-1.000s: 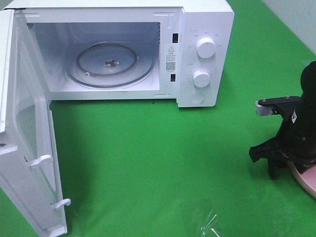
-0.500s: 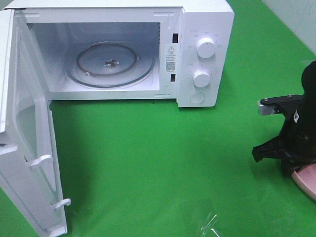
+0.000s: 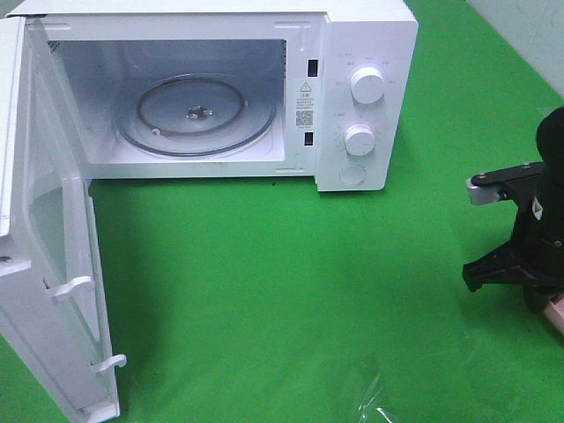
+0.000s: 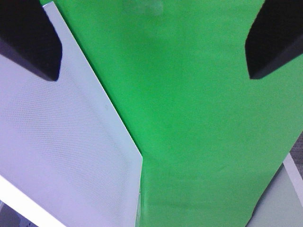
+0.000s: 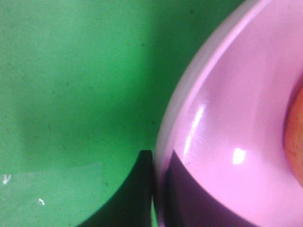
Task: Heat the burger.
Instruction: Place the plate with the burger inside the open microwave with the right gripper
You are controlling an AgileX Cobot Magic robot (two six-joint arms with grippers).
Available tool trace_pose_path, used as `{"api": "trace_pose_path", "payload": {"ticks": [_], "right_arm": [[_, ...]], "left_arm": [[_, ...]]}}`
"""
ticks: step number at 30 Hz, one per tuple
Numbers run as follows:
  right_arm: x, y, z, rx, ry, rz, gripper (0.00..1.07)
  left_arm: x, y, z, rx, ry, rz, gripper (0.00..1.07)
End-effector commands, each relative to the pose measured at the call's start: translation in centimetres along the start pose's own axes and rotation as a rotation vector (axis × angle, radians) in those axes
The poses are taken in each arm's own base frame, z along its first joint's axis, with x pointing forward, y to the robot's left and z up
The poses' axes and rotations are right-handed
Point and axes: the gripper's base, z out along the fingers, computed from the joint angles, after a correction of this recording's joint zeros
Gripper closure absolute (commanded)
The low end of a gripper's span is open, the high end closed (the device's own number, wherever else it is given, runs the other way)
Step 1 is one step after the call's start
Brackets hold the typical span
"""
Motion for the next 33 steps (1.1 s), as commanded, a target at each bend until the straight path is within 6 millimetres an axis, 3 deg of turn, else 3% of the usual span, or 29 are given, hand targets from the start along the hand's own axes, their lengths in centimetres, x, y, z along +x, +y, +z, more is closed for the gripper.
{"api": "trace_pose_path", "payload": {"ticks": [1, 9, 14, 27, 33], "right_arm": [[0.4, -0.1, -0.5, 0.069, 0.007, -0.024, 1.07], [0.6, 0.6, -1.0, 0.125, 0.003, -0.064, 1.07], [0.8, 1.0, -2.4, 0.155, -0.052, -0.090, 1.07], [2.0, -0.7, -5.5, 0.208, -0.081, -0.077, 1.07], [2.6, -0.4, -6.7, 0.218, -0.106, -0.099, 1.07]], "left_arm": [[0.1, 0.0, -0.2, 0.001, -0.032, 0.002, 0.09], [0.1, 0.0, -0.2, 0.001, -0.032, 0.002, 0.09], [0.1, 0.0, -0.2, 0.001, -0.032, 0.002, 0.09], [0.1, 0.0, -0.2, 0.001, -0.032, 0.002, 0.09], [0.1, 0.0, -0.2, 0.001, -0.032, 0.002, 0.09]]}}
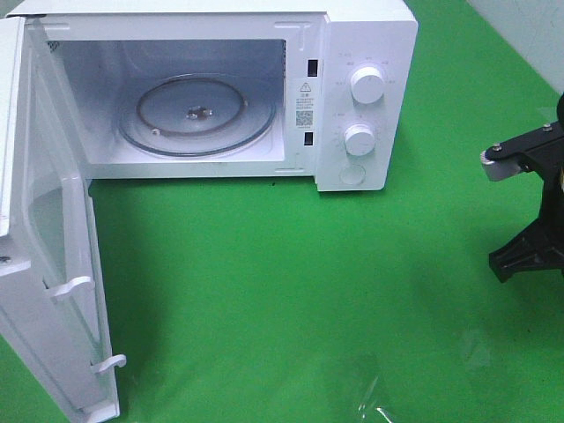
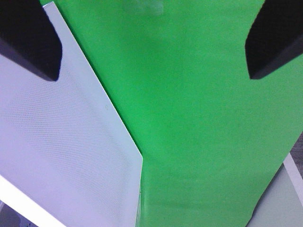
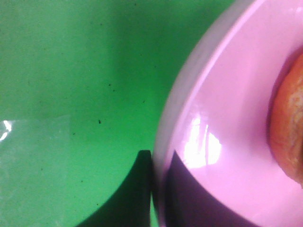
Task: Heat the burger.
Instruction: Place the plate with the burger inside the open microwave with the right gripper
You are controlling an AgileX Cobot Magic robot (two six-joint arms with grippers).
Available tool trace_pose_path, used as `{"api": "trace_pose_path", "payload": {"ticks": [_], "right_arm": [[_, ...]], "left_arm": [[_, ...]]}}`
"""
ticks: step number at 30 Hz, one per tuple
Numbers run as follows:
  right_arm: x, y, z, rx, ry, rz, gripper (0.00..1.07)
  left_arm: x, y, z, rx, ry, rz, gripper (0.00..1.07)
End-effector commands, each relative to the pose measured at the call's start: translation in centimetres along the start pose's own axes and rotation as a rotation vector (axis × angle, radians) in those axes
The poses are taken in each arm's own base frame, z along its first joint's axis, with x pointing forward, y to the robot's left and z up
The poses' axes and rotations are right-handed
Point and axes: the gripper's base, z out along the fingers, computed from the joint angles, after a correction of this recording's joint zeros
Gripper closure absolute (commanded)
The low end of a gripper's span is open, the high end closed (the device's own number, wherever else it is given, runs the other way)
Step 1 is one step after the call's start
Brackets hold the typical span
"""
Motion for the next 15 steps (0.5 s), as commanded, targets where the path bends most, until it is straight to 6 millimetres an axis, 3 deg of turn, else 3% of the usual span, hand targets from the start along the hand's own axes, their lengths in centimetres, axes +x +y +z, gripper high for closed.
{"api": "trace_pose_path", "payload": {"ticks": [1, 15], "right_arm": [[0.5, -0.2, -1.3, 0.060, -0.023, -0.068, 1.07], [1.9, 2.2, -4.2, 0.071, -0.104, -0.212, 1.07]], "left_arm": [[0.1, 0.0, -0.2, 0.001, -0.032, 0.002, 0.09], [0.1, 0.0, -0.2, 0.001, -0.032, 0.002, 0.09]]}}
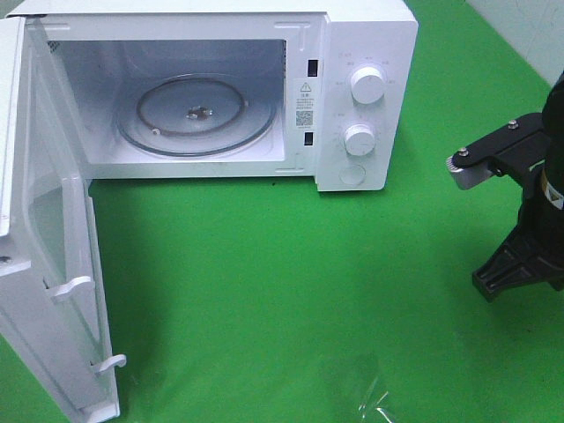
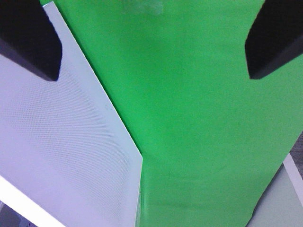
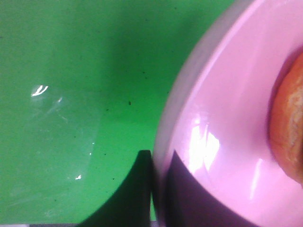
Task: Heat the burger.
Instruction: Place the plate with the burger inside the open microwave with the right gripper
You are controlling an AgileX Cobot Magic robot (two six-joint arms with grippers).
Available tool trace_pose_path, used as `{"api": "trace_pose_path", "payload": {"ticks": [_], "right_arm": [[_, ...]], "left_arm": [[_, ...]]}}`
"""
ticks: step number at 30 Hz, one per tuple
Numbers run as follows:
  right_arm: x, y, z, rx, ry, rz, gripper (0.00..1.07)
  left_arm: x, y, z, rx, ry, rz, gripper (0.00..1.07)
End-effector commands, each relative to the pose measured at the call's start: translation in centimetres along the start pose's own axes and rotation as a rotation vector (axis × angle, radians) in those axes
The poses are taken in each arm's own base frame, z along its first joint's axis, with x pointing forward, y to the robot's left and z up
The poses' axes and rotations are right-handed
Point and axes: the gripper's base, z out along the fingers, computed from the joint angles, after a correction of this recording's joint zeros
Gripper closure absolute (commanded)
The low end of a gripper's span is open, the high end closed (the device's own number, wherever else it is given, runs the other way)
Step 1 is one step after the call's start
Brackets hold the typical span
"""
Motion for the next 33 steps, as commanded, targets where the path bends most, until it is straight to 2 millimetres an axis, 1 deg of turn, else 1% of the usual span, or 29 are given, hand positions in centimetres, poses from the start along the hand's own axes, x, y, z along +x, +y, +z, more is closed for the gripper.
{"api": "trace_pose_path", "payload": {"ticks": [1, 5, 8, 10, 13, 15, 16, 20, 25, 27, 33], "right_arm": [[0.3, -0.2, -0.8, 0.058, -0.028, -0.058, 1.07], [0.8, 0.7, -2.0, 0.062, -0.059, -0.109, 1.07], [1.0, 1.1, -2.3, 0.068, -0.062, -0.132, 1.07], [1.3, 2.2, -3.0, 0.067, -0.087, -0.187, 1.07], [1.5, 2.5, -3.2, 0.065, -0.100, -0.204, 1.07], [1.8, 3.7, -3.8, 0.059, -0.128, -0.256, 1.07], [1.8, 3.7, -3.8, 0.059, -0.128, -0.256, 1.07], [2.3, 5.0, -4.5, 0.055, -0.162, -0.325, 1.07], [2.7, 5.6, -4.9, 0.059, -0.173, -0.366, 1.07], [3.2, 6.4, -5.4, 0.067, -0.187, -0.420, 1.07], [3.7, 7.3, -5.8, 0.064, -0.211, -0.464, 1.07]], "left_arm": [[0.1, 0.0, -0.2, 0.001, -0.031, 0.002, 0.09], [0.1, 0.0, -0.2, 0.001, -0.031, 0.002, 0.09], [0.1, 0.0, -0.2, 0.001, -0.031, 0.002, 0.09], [0.1, 0.0, -0.2, 0.001, -0.031, 0.002, 0.09], [0.1, 0.0, -0.2, 0.001, -0.031, 0.002, 0.09], [0.1, 0.0, -0.2, 0.001, -0.031, 0.002, 0.09], [0.1, 0.0, -0.2, 0.001, -0.031, 0.002, 0.09], [0.1, 0.0, -0.2, 0.001, -0.031, 0.002, 0.09], [0.1, 0.0, -0.2, 0.001, -0.031, 0.002, 0.09], [0.1, 0.0, -0.2, 0.001, -0.031, 0.002, 0.09], [0.1, 0.0, -0.2, 0.001, -0.031, 0.002, 0.09]]}}
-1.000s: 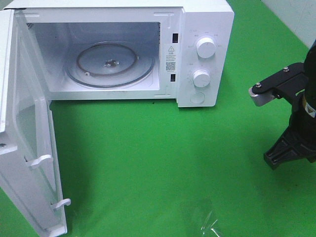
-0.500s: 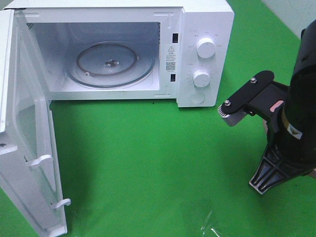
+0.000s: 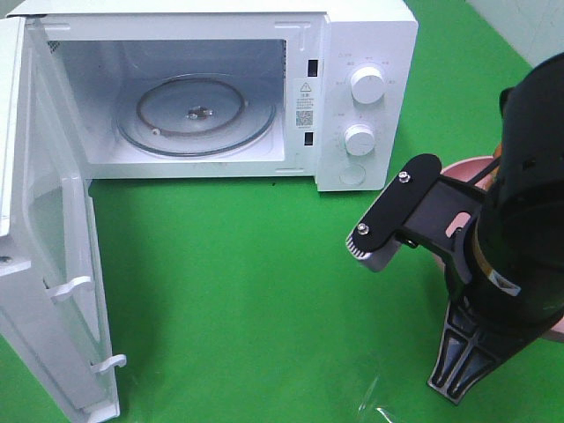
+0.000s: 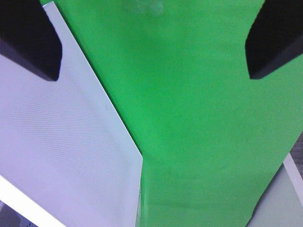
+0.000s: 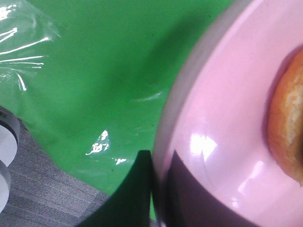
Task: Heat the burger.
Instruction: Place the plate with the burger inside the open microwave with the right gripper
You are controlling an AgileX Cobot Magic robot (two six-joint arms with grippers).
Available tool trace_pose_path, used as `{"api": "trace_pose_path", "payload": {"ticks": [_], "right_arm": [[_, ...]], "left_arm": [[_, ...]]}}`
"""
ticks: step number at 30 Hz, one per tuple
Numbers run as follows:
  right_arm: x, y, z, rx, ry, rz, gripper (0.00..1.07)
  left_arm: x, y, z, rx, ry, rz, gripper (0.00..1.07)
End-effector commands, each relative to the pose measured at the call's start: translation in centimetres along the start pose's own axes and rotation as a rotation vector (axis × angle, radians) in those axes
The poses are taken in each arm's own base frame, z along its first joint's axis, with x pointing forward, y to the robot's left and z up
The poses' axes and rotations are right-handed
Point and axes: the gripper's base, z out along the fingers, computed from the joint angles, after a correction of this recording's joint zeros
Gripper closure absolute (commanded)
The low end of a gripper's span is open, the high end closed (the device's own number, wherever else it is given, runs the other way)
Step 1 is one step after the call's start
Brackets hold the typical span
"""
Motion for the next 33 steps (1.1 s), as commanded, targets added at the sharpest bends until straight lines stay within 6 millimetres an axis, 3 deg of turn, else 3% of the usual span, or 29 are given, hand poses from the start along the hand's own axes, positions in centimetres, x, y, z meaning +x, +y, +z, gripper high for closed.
{"api": "trace_pose_path", "payload": {"ticks": [1, 19, 33], "right_arm": [[0.2, -0.4, -0.4, 0.061, -0.014, -0.049, 1.07], [0.6, 2.1, -2.1, 0.118, -0.079, -0.230, 1.07], [0.0, 2.3, -2.2, 0.130, -0.141, -0.435, 1.07]], "left_arm": [[0.1, 0.0, -0.2, 0.001, -0.031, 0.002, 0.09], [0.1, 0.0, -0.2, 0.001, -0.031, 0.002, 0.09], [0.1, 0.0, -0.2, 0.001, -0.031, 0.002, 0.09]]}}
